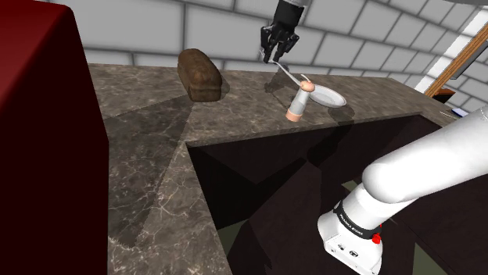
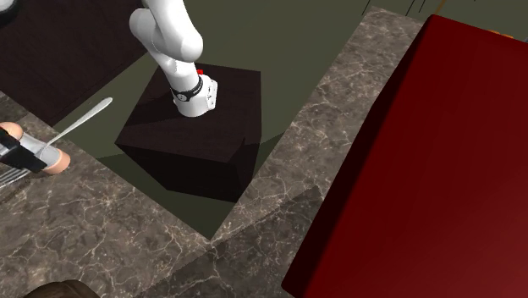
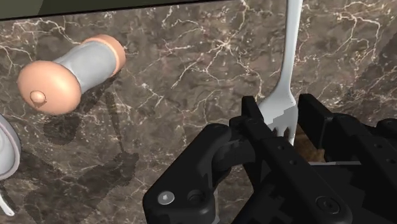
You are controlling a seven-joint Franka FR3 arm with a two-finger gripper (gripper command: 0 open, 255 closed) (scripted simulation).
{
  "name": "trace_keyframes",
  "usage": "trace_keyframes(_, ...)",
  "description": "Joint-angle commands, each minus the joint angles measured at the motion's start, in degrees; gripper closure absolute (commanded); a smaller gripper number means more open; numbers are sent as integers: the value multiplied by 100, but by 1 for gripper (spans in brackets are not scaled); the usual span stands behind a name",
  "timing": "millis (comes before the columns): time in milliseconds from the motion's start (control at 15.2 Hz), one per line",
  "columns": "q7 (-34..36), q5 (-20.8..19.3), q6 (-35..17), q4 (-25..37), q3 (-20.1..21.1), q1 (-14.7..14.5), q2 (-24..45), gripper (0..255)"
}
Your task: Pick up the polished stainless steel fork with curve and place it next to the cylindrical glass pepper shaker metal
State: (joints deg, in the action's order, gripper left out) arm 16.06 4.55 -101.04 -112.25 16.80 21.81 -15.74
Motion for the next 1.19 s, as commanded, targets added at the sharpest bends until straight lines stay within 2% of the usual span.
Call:
trace_keyframes(0, -288, -47, -22, 35, -183, 113, 72, 255)
trace_keyframes(594, -1377, -239, 12, 682, -854, 594, 735, 255)
trace_keyframes(1122, -2267, -308, 182, 1754, -1341, 1017, 1664, 255)
